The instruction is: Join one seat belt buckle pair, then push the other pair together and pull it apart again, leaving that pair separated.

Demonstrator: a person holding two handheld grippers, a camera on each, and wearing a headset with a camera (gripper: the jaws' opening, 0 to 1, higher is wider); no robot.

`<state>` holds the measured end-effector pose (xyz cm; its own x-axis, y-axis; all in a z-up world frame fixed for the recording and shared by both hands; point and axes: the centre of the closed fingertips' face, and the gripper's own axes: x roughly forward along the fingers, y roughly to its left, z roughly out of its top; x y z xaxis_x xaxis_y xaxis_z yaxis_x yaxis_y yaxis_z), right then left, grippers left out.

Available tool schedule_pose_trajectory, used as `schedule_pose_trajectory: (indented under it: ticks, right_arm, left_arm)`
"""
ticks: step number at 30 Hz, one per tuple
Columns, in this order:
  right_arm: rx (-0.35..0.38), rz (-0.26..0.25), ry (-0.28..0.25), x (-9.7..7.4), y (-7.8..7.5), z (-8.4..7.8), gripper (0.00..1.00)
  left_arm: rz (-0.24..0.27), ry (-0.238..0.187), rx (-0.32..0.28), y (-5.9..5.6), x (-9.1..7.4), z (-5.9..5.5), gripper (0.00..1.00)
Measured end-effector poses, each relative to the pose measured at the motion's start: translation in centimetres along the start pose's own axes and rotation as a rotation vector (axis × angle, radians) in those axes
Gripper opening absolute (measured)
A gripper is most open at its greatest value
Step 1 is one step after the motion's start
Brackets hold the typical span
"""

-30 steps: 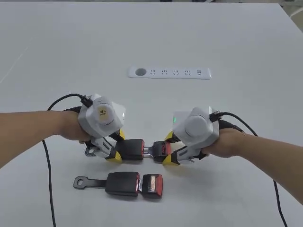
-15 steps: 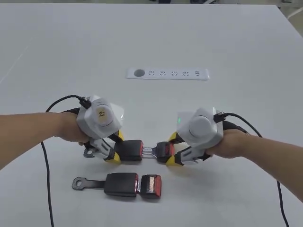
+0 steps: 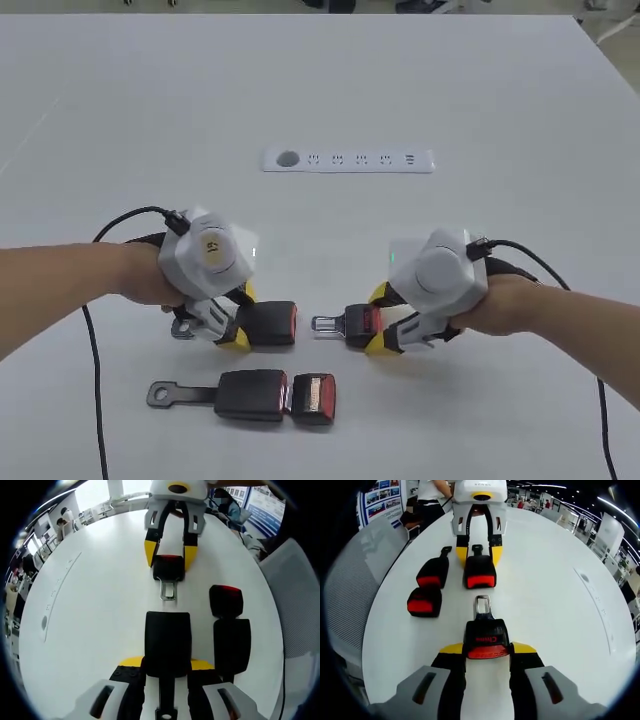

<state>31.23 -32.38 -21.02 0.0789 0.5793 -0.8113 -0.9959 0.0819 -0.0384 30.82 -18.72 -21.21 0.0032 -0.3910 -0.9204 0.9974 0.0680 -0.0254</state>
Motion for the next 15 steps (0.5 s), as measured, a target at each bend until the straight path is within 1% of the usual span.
schedule_pose_trajectory:
  ticks: [6, 10, 15]
  right_arm:
    - [0.000, 0.000, 0.002, -0.5, -0.1, -0.8, 0.32]
    - [0.002, -0.002, 0.002, -0.8, 0.0, -1.1, 0.32]
    - [0.000, -0.001, 0.005, -1.1, 0.2, -1.5, 0.32]
  left_arm:
    - [0.002, 0.002, -0.002, -0.3, -0.1, 0.1, 0.32]
    - [0.005, -0.003, -0.004, -0.1, 0.0, -0.1, 0.32]
    - [0.005, -0.001, 0.001, -0.1, 0.0, -0.1, 0.32]
